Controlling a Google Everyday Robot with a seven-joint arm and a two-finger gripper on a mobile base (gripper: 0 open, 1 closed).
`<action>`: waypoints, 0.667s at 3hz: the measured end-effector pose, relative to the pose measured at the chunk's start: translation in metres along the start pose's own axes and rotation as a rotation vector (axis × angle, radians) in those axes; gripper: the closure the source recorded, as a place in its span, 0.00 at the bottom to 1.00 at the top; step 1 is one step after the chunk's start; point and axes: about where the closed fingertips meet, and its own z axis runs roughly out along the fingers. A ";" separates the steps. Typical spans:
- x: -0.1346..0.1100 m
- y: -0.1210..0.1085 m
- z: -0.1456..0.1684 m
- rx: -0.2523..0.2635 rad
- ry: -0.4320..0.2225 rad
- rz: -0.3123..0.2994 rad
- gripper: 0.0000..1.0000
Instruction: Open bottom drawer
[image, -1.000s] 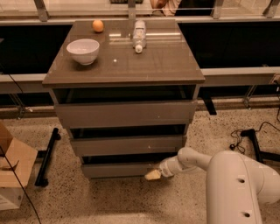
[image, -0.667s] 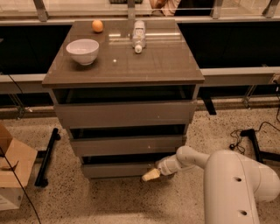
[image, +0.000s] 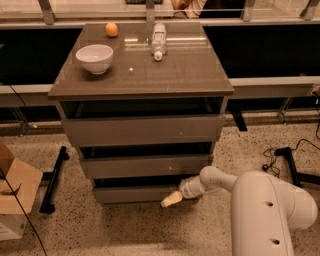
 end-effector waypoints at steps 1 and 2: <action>-0.002 -0.010 0.014 -0.005 0.010 -0.003 0.00; 0.005 -0.030 0.034 -0.009 0.032 0.024 0.00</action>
Offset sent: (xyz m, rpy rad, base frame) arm 0.0541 -0.0095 -0.0630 -0.0275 0.0652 -0.0308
